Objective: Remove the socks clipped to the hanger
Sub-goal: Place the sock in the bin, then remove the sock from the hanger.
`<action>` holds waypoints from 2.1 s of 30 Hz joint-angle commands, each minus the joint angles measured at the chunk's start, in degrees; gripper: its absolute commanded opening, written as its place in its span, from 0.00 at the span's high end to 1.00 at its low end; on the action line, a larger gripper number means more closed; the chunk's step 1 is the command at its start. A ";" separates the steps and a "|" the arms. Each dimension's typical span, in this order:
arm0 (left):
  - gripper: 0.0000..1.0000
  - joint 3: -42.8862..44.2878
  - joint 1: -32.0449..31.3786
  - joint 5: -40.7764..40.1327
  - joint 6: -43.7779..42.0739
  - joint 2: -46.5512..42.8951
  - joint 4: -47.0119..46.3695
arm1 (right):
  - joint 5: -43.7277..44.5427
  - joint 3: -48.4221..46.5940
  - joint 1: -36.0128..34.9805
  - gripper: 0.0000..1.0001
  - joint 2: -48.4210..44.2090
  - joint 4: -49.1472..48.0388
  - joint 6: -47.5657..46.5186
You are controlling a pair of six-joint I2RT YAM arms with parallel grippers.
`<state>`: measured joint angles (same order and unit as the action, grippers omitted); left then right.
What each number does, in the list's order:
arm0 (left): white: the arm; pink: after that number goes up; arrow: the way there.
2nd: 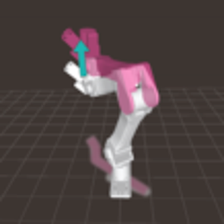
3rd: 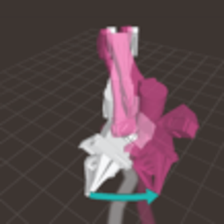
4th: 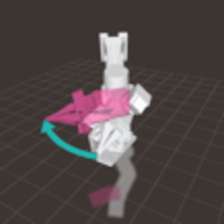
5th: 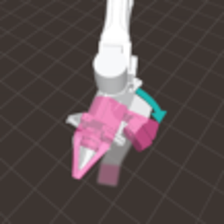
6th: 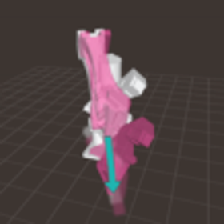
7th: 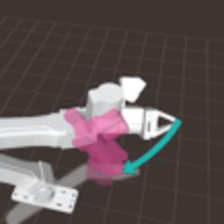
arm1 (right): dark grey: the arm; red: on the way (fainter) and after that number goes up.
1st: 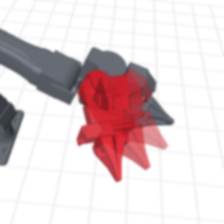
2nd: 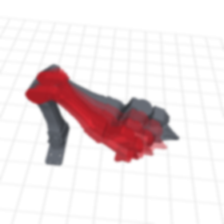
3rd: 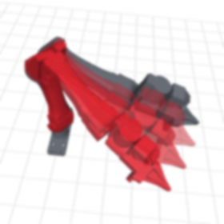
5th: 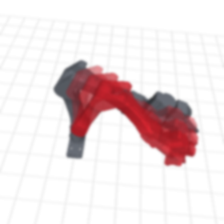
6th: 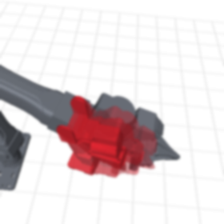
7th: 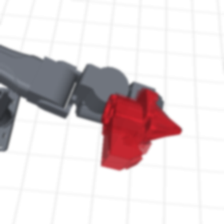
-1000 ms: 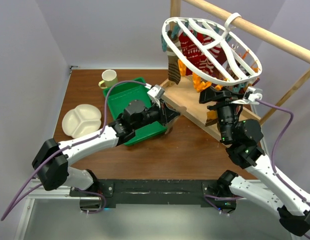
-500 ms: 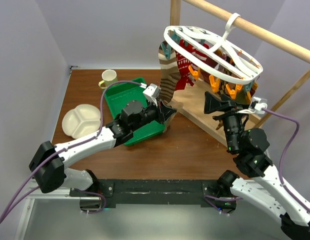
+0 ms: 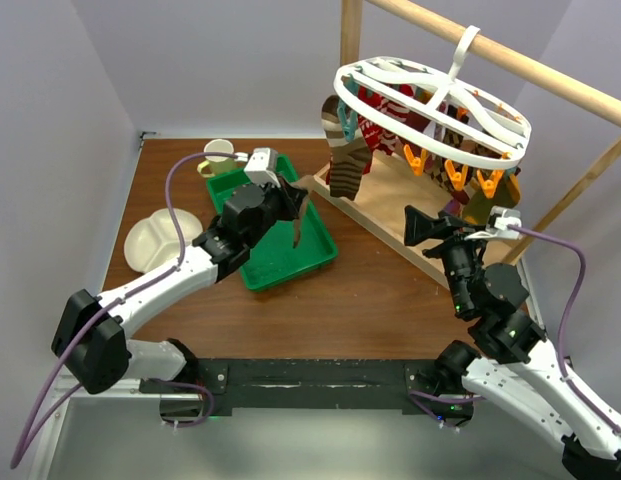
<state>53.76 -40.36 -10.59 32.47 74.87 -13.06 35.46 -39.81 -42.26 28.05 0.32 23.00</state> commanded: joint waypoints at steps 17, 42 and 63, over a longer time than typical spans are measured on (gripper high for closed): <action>0.17 -0.06 8.54 -4.79 -1.97 7.58 -3.29 | -2.59 -0.79 0.07 0.09 2.27 6.01 1.78; 0.11 -2.17 3.80 5.93 -4.78 0.63 -4.52 | 4.16 -8.43 0.07 0.08 -1.15 19.88 3.71; 0.14 -2.17 -0.77 13.31 -5.22 -2.97 -6.98 | 16.21 -4.85 0.07 0.13 -0.38 25.73 14.62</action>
<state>51.40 -40.97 1.32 28.86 75.05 -17.52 48.58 -49.58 -42.26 25.41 36.42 38.30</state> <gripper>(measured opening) 0.870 0.873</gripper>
